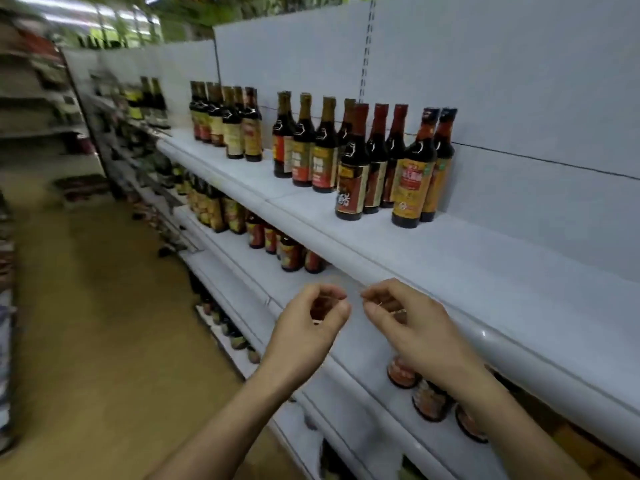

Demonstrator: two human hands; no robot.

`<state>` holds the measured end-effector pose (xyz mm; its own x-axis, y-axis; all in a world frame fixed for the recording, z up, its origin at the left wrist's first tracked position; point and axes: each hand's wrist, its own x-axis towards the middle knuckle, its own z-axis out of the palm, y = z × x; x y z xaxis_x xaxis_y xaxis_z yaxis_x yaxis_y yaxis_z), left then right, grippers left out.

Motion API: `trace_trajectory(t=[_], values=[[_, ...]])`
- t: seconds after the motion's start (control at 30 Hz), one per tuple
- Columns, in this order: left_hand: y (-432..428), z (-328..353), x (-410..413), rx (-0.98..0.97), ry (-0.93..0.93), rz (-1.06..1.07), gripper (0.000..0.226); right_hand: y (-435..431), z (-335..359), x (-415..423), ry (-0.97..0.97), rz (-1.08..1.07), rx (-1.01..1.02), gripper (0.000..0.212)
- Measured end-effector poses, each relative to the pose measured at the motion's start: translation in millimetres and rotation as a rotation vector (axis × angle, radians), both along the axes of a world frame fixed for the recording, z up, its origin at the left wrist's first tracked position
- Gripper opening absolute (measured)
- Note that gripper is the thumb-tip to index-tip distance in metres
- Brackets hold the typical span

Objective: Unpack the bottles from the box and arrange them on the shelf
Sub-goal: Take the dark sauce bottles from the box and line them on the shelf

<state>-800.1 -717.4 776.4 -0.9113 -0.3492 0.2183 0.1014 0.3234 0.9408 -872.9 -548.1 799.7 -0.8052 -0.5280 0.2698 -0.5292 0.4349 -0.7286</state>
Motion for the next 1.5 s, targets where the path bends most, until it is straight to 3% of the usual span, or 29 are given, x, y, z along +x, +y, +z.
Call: trace_trajectory(t=[0.37, 0.73, 1.1, 1.5], values=[[-79.7, -87.3, 113.3, 0.156, -0.226, 0.438, 0.01, -136.9, -94.3, 38.6, -0.193, 0.399, 0.048, 0.015], [-68.8, -198.3, 170.1, 0.327, -0.48, 0.836, 0.016, -190.9, -233.8, 61.7, -0.414, 0.749, 0.302, 0.014], [-36.6, -303.4, 190.2, 0.447, -0.588, 0.855, 0.018, -181.2, -330.4, 79.4, -0.572, 0.811, 0.414, 0.021], [-44.3, -484.0, 201.8, 0.508, -0.702, 0.779, 0.019, -177.1, -507.4, 92.9, -0.66, 0.716, 0.519, 0.018]])
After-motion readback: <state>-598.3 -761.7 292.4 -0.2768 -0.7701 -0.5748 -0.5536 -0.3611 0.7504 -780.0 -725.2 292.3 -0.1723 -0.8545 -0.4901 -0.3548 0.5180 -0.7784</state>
